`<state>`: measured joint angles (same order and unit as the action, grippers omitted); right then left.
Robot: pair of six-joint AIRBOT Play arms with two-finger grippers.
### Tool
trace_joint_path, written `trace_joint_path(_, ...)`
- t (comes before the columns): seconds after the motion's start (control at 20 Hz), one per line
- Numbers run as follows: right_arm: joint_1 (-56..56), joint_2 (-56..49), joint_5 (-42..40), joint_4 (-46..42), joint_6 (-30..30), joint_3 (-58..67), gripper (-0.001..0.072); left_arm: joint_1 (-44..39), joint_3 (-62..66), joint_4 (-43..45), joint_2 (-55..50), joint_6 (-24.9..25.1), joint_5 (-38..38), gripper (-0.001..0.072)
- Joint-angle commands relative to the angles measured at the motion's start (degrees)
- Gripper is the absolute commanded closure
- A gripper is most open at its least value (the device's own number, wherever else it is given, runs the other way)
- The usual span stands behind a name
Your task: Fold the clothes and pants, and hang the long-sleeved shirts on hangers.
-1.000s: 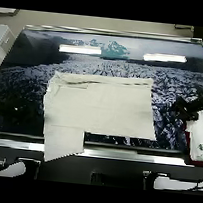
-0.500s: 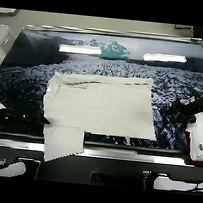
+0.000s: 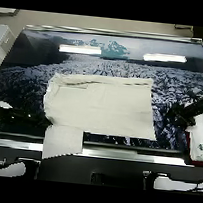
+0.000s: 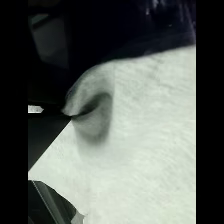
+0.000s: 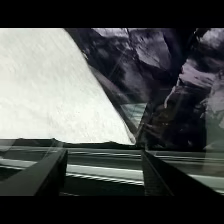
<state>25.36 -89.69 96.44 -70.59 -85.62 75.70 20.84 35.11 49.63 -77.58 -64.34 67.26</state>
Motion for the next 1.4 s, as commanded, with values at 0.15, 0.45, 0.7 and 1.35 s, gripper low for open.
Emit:
trace_joint_path(0.15,0.0,0.0,-5.2,2.0,3.0,-13.1,0.0153,-0.3,0.1,-0.4,0.2,0.1,0.4,0.0683)
trace_joint_path(0.45,-2.9,0.0,-10.9,2.6,5.6,-20.3,0.0153,-0.3,0.2,-0.4,0.5,0.1,2.2,0.0683)
trace_joint_path(0.7,-5.8,0.0,-11.2,-0.1,4.9,-20.9,0.0153,-0.3,0.2,-0.4,1.5,0.1,2.6,0.0682)
trace_joint_path(1.35,-9.2,14.9,-15.8,1.9,6.8,3.9,0.0674,-0.3,24.8,-6.1,15.9,-0.1,1.5,0.0683)
